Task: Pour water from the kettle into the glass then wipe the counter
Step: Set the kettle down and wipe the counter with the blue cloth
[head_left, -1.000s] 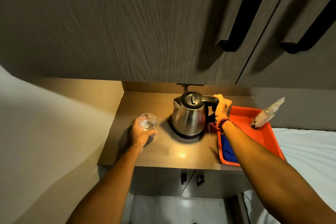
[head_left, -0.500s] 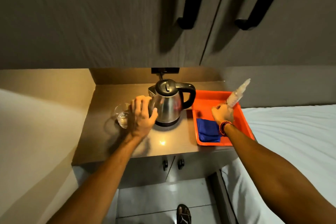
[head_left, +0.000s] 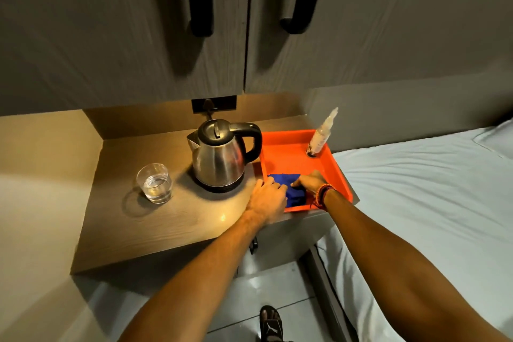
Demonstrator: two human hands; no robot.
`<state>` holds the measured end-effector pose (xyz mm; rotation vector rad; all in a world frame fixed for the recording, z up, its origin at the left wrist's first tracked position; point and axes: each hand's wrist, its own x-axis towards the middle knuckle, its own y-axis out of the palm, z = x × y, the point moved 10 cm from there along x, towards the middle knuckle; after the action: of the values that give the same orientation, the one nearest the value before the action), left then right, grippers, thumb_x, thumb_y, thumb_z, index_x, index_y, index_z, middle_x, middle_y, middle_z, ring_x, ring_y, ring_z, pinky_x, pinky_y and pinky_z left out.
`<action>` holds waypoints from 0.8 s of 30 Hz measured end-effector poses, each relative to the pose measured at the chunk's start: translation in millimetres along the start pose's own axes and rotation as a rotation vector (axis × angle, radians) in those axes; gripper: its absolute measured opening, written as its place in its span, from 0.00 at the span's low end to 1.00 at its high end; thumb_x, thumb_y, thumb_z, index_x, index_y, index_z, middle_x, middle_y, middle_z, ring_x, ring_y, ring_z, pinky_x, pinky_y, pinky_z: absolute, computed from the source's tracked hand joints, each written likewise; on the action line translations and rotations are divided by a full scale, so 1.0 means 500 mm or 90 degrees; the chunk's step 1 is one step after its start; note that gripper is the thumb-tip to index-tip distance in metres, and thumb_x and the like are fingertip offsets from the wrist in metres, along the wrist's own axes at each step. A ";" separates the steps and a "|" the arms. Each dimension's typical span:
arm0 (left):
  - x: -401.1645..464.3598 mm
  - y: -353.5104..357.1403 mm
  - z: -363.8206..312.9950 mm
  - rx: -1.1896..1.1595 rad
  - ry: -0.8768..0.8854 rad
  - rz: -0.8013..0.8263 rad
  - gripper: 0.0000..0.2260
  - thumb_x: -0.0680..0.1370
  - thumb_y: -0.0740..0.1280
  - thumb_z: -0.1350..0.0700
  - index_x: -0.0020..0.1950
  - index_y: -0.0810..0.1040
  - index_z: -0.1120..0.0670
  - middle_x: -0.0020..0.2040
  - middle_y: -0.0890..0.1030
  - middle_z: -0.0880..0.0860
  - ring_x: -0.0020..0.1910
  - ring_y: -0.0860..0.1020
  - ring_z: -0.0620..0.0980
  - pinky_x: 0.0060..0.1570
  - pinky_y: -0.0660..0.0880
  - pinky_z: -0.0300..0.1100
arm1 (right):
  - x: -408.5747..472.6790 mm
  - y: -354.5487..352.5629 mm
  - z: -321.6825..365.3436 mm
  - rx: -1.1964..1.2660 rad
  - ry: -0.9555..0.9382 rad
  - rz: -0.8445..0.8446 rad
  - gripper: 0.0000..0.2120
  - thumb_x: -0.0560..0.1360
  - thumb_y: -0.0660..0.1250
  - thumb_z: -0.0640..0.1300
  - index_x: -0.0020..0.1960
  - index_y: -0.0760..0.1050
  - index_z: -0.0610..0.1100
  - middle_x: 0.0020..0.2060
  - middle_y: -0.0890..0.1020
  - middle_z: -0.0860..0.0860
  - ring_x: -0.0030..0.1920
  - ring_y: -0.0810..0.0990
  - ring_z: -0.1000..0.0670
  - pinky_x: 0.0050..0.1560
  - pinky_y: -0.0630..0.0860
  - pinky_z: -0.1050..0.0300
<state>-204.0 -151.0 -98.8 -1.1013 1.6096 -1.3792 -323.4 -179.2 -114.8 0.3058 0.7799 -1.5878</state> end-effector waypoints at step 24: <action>-0.178 -0.023 0.289 -0.600 -0.578 -0.273 0.18 0.79 0.68 0.46 0.60 0.79 0.59 0.58 0.82 0.60 0.59 0.79 0.62 0.58 0.76 0.52 | -0.101 0.202 0.101 -0.146 -0.336 0.026 0.15 0.68 0.69 0.30 0.49 0.69 0.40 0.38 0.73 0.49 0.37 0.71 0.50 0.37 0.70 0.56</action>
<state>-37.0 -120.5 -109.6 -2.2828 1.3004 -0.0959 -205.8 -171.5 -77.8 -0.2575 0.5297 -1.4324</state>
